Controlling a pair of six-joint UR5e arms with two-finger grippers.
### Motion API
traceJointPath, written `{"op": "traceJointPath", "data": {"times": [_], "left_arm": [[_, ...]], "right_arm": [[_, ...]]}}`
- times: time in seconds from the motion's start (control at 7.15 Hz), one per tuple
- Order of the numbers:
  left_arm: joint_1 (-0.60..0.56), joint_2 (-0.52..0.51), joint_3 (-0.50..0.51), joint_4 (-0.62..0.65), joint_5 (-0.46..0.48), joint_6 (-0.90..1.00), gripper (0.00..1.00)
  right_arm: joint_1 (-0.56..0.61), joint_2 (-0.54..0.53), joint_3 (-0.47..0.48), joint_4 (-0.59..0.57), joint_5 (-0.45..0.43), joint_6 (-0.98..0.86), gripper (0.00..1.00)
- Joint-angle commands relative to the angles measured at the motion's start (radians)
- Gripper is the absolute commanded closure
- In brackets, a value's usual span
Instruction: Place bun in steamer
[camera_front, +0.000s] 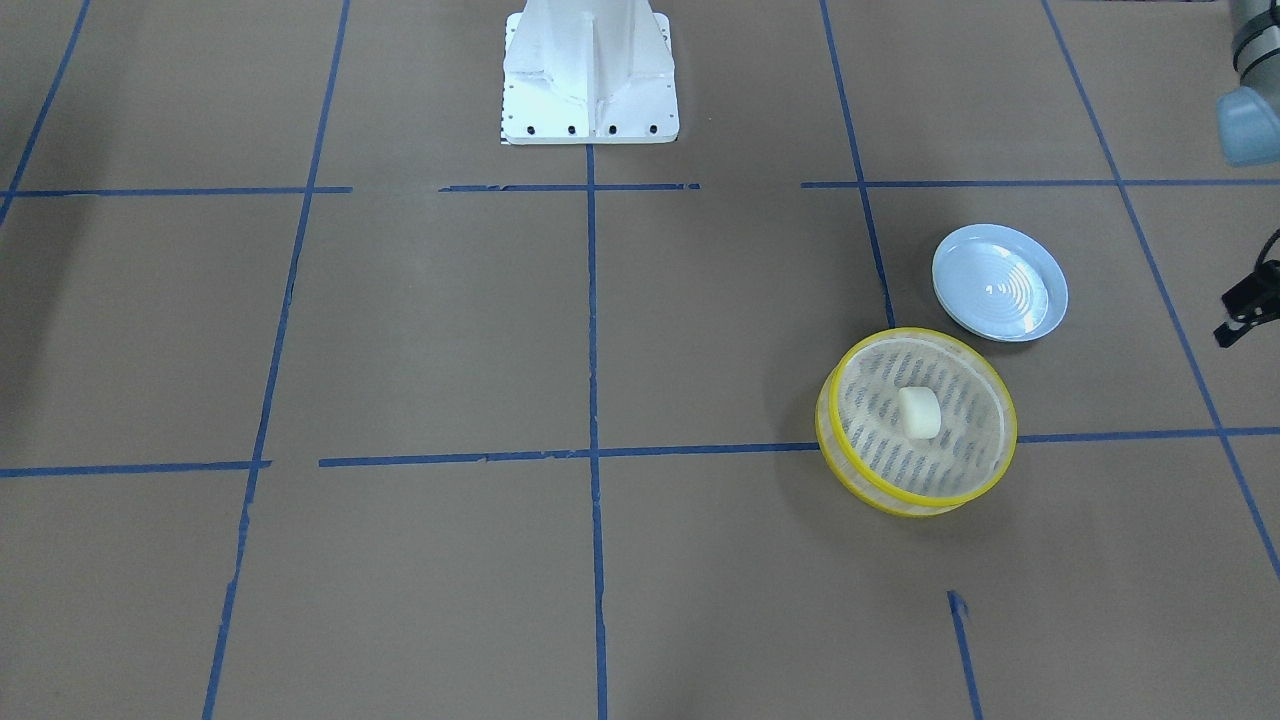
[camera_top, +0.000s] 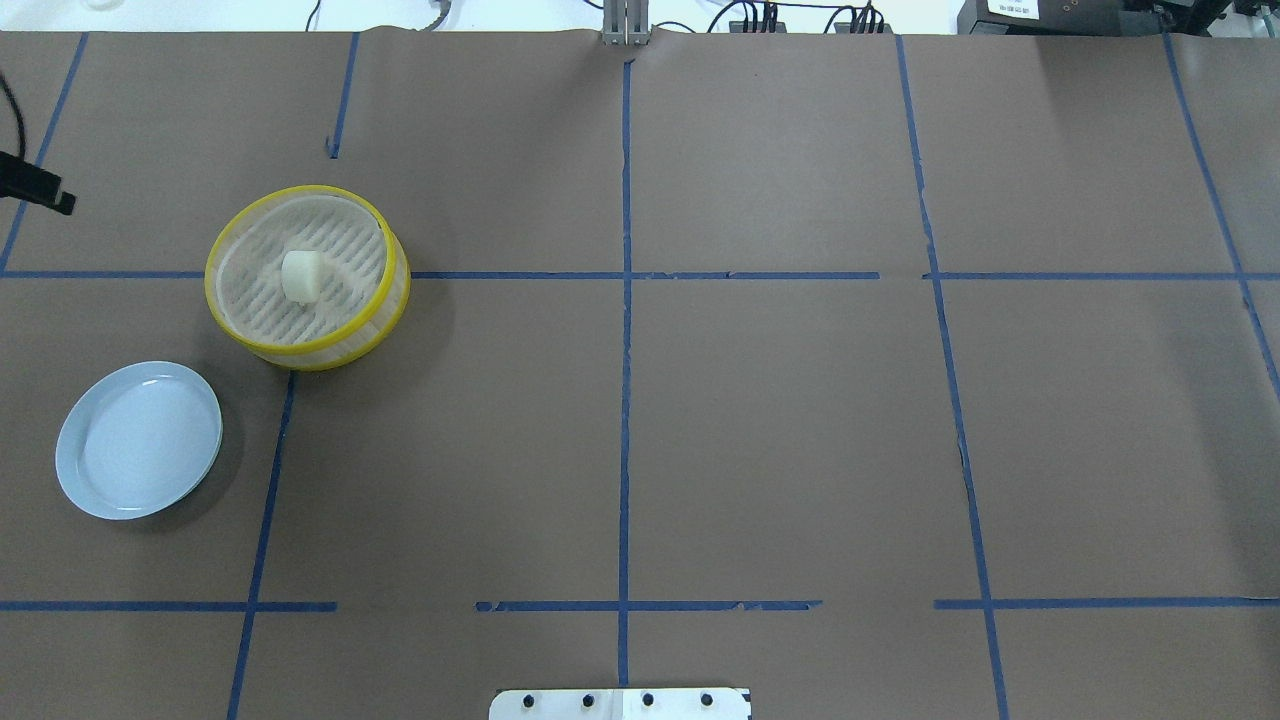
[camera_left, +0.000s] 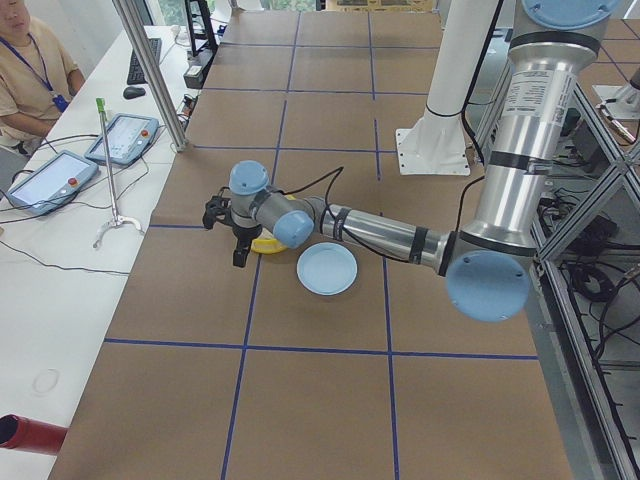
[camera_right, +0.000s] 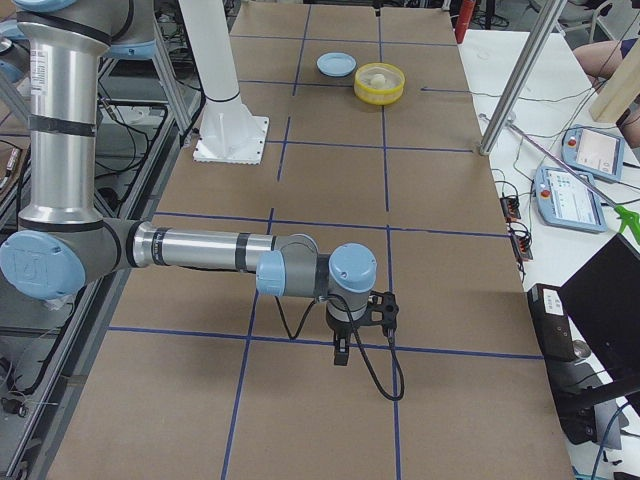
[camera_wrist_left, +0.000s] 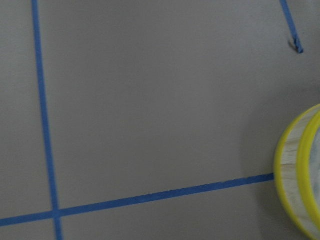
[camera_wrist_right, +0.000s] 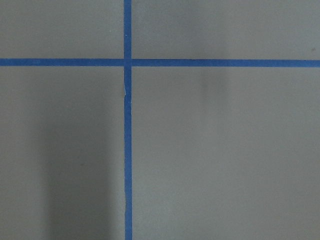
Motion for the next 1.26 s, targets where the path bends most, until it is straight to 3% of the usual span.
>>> {"op": "traceJointPath", "data": {"times": [0.0, 0.14, 0.56, 1.12], "left_arm": [[-0.158, 0.011, 0.003, 0.219, -0.032, 0.275, 0.01], [-0.192, -0.007, 0.044, 0.288, -0.037, 0.299, 0.01], [-0.188, -0.012, 0.055, 0.325, -0.037, 0.287, 0.00], [-0.186, 0.071, -0.012, 0.345, -0.037, 0.298, 0.00]], "right_arm": [[0.000, 0.000, 0.000, 0.000, 0.000, 0.000, 0.00], [0.000, 0.000, 0.000, 0.000, 0.000, 0.000, 0.00], [0.000, 0.000, 0.000, 0.000, 0.000, 0.000, 0.00], [0.000, 0.000, 0.000, 0.000, 0.000, 0.000, 0.00]]}}
